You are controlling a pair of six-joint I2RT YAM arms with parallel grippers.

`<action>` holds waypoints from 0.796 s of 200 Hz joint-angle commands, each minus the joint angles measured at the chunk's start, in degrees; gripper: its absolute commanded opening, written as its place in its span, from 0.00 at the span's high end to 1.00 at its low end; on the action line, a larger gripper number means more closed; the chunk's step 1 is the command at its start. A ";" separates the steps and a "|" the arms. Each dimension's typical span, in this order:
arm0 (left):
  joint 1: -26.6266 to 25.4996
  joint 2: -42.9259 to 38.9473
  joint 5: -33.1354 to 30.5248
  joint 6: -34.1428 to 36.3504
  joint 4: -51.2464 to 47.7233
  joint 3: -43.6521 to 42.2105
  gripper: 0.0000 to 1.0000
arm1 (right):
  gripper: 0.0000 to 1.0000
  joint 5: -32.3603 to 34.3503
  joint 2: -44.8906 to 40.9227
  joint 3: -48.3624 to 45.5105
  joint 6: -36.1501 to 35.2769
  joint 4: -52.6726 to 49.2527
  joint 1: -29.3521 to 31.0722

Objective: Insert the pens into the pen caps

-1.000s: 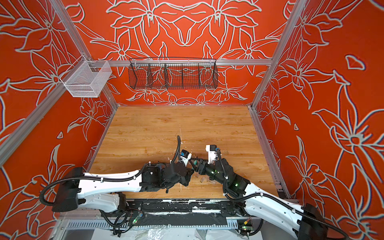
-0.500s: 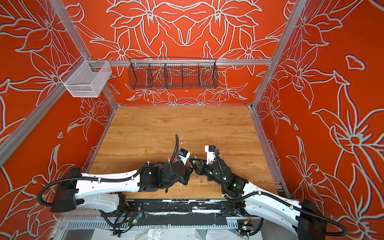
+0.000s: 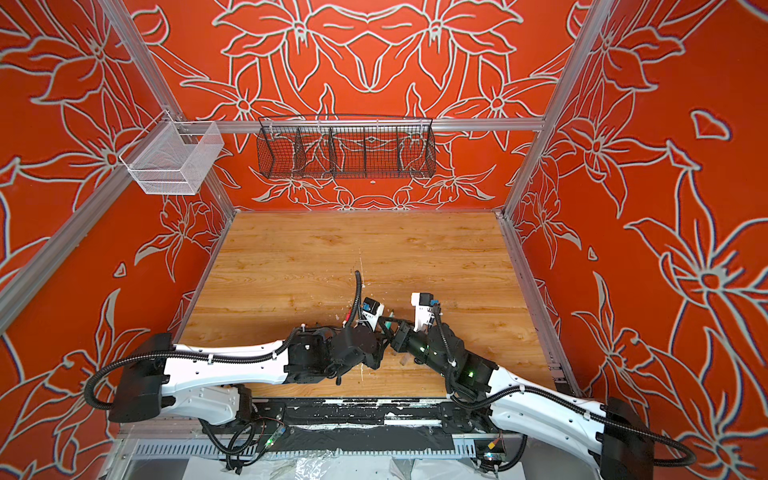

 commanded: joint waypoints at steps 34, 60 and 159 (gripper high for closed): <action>0.00 2.19 -2.45 0.51 0.93 0.84 1.00 | 0.71 4.00 -4.41 0.41 0.15 -4.47 0.66; 1.26 0.35 -3.59 -0.10 -1.08 0.44 1.00 | 0.64 10.85 -10.89 4.94 -3.68 -22.80 0.66; 9.59 -13.12 -5.14 3.41 -9.64 -2.71 1.00 | 0.60 15.00 5.31 19.66 -11.98 -55.66 0.65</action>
